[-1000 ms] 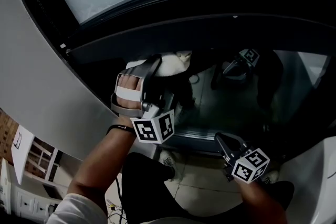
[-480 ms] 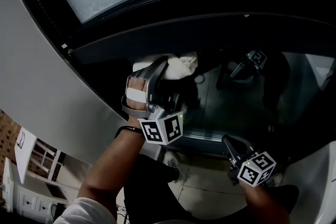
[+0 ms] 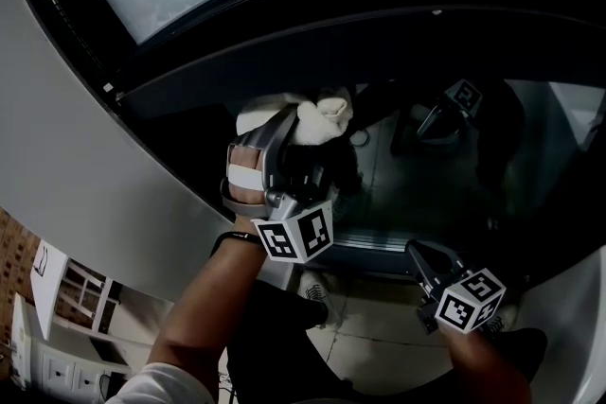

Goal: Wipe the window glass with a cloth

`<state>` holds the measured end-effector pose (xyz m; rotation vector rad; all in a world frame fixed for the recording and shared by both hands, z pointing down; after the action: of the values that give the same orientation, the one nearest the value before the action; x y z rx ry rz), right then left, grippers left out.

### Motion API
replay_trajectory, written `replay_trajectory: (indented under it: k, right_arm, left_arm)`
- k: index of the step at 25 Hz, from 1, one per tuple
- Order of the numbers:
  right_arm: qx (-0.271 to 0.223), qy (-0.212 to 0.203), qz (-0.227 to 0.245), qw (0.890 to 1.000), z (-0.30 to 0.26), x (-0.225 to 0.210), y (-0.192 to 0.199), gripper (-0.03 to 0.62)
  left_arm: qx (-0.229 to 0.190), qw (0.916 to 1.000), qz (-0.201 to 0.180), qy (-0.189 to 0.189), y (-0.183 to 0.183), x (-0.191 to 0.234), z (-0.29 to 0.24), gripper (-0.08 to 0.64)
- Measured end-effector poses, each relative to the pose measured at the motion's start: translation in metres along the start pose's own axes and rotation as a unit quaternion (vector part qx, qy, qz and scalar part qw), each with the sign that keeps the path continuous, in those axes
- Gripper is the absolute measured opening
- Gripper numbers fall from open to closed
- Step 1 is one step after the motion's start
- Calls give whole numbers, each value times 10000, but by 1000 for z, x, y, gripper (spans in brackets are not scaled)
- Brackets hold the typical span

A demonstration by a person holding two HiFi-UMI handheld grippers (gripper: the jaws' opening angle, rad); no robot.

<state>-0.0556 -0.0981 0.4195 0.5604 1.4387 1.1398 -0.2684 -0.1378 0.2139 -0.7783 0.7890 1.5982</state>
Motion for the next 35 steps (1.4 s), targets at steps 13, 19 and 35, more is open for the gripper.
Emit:
replay_trajectory:
  k: [13, 19, 35]
  right_arm:
    - [180, 6, 371, 9991, -1, 4, 3, 2]
    - [34, -10, 401, 9992, 0, 8, -1, 2]
    - [129, 40, 274, 9995, 1, 2, -1, 1]
  left_arm:
    - [117, 9997, 190, 22, 3, -15, 11, 126]
    - [120, 9997, 202, -4, 3, -17, 14, 126]
    - [209, 9994, 259, 41, 7, -23, 15, 126]
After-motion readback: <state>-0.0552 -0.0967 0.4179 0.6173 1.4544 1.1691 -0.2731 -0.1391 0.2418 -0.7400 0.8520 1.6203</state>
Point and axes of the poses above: the fingertips, and each gripper's own axes: z backward along the fingers, x to its left, y out of its underside, the point moved 8 cm from there along z, backward along the fingers, and after that the axes turned 13 degrees about -y, right-handed, at the moved point
